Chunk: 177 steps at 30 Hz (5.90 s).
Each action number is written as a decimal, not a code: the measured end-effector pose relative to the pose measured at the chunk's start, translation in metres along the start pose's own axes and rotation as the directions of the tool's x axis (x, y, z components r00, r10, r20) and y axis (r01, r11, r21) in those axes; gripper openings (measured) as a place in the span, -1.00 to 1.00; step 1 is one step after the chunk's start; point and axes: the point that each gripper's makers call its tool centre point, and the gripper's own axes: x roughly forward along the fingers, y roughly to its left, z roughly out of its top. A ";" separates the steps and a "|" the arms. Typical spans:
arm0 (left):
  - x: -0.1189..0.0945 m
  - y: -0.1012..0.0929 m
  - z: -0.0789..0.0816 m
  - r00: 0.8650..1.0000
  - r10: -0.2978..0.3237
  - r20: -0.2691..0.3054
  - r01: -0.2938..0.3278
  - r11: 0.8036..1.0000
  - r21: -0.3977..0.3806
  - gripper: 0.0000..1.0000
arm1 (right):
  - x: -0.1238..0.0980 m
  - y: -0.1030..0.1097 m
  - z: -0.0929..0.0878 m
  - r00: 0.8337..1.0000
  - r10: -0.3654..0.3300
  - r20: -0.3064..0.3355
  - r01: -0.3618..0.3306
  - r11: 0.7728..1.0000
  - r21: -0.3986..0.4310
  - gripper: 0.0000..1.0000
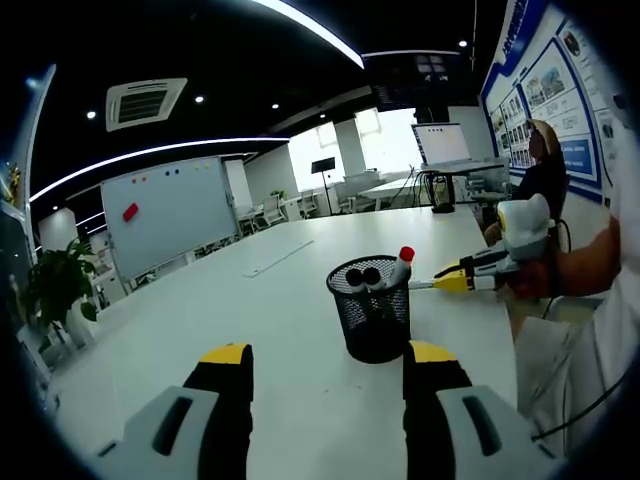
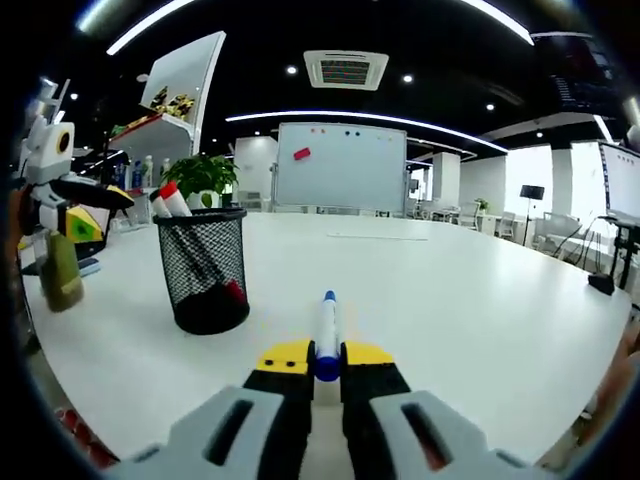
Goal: Pick up the whiteboard markers from the pen holder and place them facing the whiteboard neatly
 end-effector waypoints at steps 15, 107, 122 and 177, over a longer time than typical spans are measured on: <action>0.001 -0.003 0.001 1.000 -0.001 0.001 0.001 1.000 0.004 0.24 | 0.003 0.000 -0.013 0.998 -0.037 -0.047 0.040 0.997 0.060 -0.80; 0.001 -0.008 0.003 1.000 -0.006 0.006 0.006 1.000 0.030 0.24 | -0.002 0.116 0.107 0.906 0.233 0.354 -0.163 0.962 -0.217 -0.58; 0.001 -0.008 0.003 1.000 -0.008 0.007 0.008 1.000 0.030 0.24 | 0.006 0.116 0.107 0.914 0.231 0.334 -0.146 0.955 -0.260 -0.71; 0.001 -0.005 0.002 1.000 -0.008 0.009 0.008 1.000 0.031 0.24 | -0.079 0.065 0.212 0.768 0.142 0.625 -0.023 0.981 -0.194 -0.82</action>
